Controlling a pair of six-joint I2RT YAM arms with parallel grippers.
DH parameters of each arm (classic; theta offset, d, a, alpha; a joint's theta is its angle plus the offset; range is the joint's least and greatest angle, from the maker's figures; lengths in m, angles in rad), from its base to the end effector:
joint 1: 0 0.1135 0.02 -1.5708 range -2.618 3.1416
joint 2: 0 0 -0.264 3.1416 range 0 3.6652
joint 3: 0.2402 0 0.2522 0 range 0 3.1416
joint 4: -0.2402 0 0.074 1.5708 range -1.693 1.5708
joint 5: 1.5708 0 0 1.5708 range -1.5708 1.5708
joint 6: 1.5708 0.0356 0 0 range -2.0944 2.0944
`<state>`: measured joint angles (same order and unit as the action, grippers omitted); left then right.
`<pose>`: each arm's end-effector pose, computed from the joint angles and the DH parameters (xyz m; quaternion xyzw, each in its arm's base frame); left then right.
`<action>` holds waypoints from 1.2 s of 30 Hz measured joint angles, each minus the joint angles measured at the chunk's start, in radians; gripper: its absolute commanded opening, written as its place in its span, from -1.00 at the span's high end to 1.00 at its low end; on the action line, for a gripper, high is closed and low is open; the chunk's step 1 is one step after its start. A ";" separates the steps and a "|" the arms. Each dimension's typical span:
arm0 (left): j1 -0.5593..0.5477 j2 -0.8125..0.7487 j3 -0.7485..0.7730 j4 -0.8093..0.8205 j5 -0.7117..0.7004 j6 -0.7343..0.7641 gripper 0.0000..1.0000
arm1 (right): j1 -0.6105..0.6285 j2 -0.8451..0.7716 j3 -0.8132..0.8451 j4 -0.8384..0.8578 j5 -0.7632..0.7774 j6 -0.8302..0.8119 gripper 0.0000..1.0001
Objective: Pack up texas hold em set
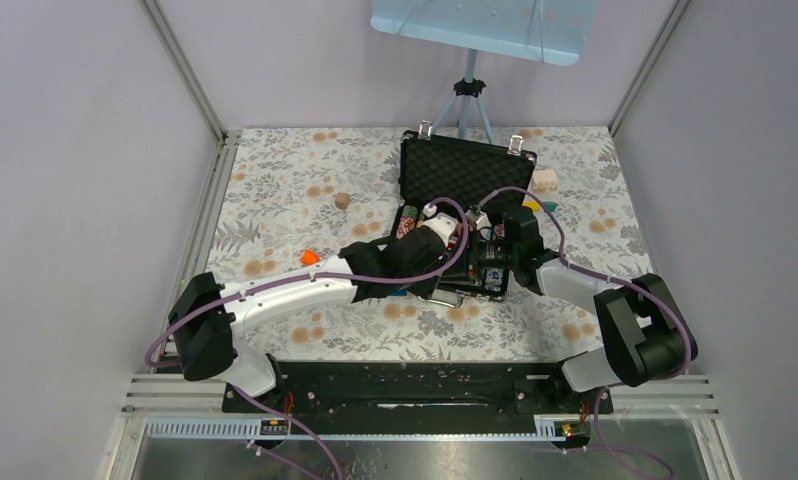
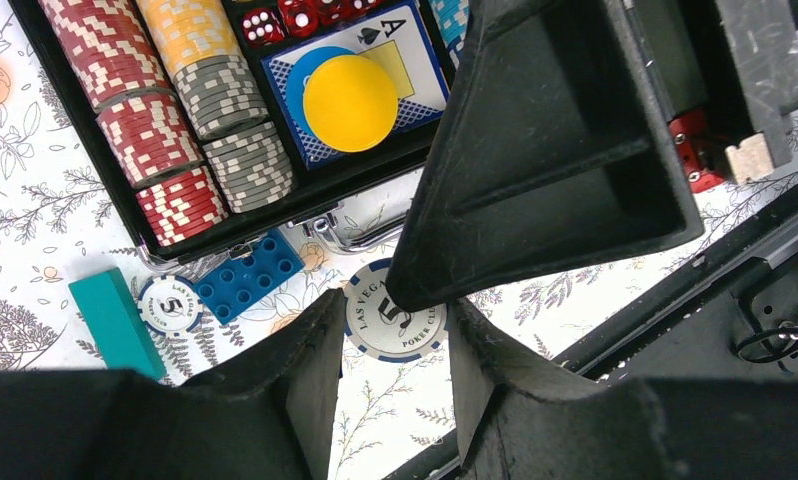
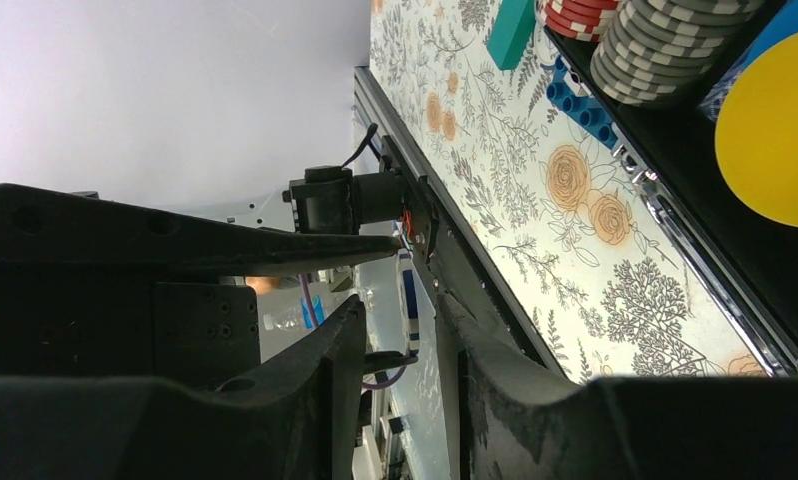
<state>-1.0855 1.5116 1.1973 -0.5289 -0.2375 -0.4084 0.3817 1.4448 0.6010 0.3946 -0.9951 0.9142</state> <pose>0.1605 -0.2863 0.2773 0.2684 0.8893 -0.1588 0.3345 0.2474 0.1315 0.1917 -0.0491 0.7847 0.6043 0.1287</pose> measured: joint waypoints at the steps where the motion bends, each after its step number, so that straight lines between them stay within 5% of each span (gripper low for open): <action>1: 0.000 0.000 0.001 0.000 0.001 0.001 0.29 | 0.000 0.002 0.000 0.005 -0.003 0.000 0.22; 18: -0.002 0.000 0.014 -0.002 0.005 0.016 0.29 | 0.023 0.038 0.004 0.073 -0.029 0.035 0.51; 30: -0.003 0.000 0.014 -0.001 0.000 0.018 0.28 | 0.024 0.058 0.003 0.106 -0.038 0.057 1.00; 36: -0.003 -0.002 0.017 0.001 -0.003 0.019 -0.27 | 0.026 0.056 0.004 0.106 -0.034 0.063 1.00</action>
<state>-1.0882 1.5093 1.2140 -0.5282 -0.2409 -0.3889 0.4072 1.5005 0.6048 0.5003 -1.0286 0.9771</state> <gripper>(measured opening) 0.535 0.044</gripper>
